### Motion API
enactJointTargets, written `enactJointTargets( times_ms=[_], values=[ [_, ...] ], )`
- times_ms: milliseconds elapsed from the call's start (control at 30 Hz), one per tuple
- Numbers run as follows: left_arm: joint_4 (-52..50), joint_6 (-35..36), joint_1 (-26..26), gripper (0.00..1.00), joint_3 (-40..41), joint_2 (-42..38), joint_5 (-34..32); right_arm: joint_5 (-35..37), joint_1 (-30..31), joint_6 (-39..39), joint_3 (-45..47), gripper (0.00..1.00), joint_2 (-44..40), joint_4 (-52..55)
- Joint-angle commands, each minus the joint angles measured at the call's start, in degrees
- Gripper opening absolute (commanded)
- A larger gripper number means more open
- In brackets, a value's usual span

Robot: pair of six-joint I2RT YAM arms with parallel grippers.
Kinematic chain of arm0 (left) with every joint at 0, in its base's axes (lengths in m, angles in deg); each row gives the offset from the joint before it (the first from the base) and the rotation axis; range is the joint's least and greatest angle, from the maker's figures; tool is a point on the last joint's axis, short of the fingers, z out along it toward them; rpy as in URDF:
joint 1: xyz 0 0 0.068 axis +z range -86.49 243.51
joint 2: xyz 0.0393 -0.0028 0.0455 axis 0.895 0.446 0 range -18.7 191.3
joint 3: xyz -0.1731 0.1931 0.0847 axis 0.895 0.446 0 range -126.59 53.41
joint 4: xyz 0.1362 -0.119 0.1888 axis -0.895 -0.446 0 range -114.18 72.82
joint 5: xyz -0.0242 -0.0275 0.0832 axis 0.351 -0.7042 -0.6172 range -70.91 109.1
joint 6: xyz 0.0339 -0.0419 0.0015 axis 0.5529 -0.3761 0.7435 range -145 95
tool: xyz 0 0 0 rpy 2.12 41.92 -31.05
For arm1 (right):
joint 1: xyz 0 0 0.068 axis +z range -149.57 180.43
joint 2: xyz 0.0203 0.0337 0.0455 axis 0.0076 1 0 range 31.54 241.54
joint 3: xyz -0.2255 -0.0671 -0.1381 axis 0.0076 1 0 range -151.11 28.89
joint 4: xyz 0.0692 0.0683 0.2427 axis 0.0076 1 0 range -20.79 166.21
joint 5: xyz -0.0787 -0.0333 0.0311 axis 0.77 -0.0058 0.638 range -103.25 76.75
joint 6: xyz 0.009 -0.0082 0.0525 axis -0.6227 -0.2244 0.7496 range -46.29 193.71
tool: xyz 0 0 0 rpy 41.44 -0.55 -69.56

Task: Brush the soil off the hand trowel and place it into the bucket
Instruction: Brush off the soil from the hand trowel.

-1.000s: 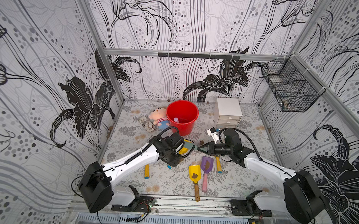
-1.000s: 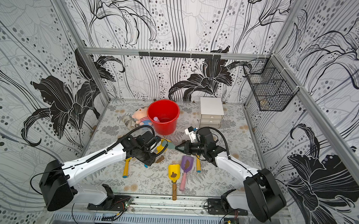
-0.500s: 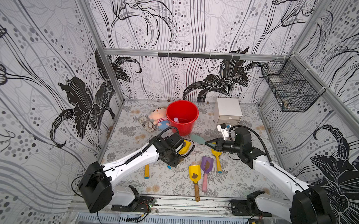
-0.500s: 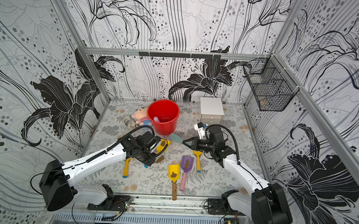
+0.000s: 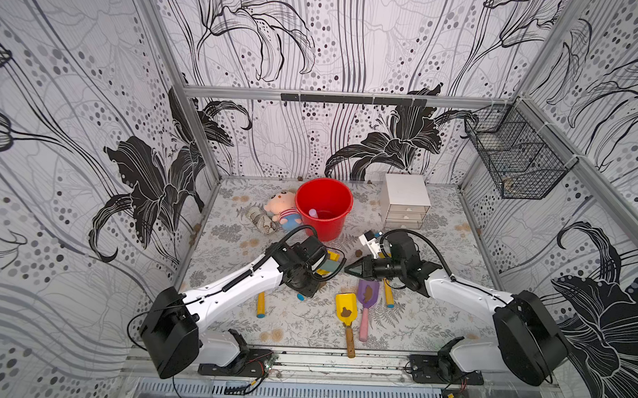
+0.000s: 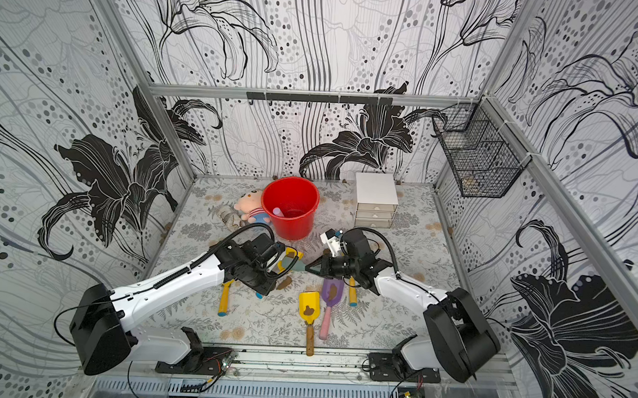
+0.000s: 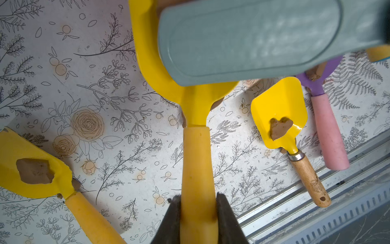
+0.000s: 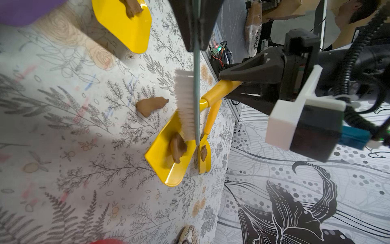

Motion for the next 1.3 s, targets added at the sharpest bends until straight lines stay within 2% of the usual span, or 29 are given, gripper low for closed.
enactJointTargets(
  times_ms=[0, 167, 333, 500, 667, 833, 933, 1133, 1267],
  values=[
    [1.6, 0.0, 0.2, 0.0, 0.2, -0.2, 0.9, -1.2, -3.9, -1.8, -1.9, 0.0, -0.3, -0.4],
    [1.5, 0.0, 0.2, 0.0, 0.2, -0.3, 0.9, -2.4, -9.6, -3.6, -0.5, 0.0, -5.0, 3.3],
    [1.5, 0.0, 0.2, 0.0, 0.1, 0.3, 1.0, -2.0, -9.8, -2.8, 1.1, 0.0, -8.3, 3.8],
    [1.3, 0.0, 0.2, 0.0, -0.1, 0.3, 1.0, -0.3, -6.4, -1.4, 1.9, 0.0, -9.0, 2.4],
    [1.6, -0.3, 0.2, 0.0, -0.1, 0.1, 1.1, 0.4, -0.7, 1.7, 1.9, 0.0, -3.8, -3.3],
    [1.7, -0.4, 0.2, 0.0, 0.3, -0.4, 1.1, -0.5, 0.7, 2.6, 1.1, 0.0, 0.9, -6.5],
    [1.8, -0.6, 0.2, 0.0, 0.3, -0.6, 1.3, -0.7, -1.1, -0.6, -0.7, 0.0, 0.8, -2.2],
    [1.6, -0.2, 0.7, 0.0, 0.4, -1.2, 1.4, -2.5, -11.4, -4.8, -0.8, 0.0, -6.4, 5.3],
    [1.7, 0.3, 2.6, 0.0, 0.1, -1.7, 3.8, 6.4, -11.7, -16.1, -2.6, 0.0, -14.2, 17.5]
  ],
)
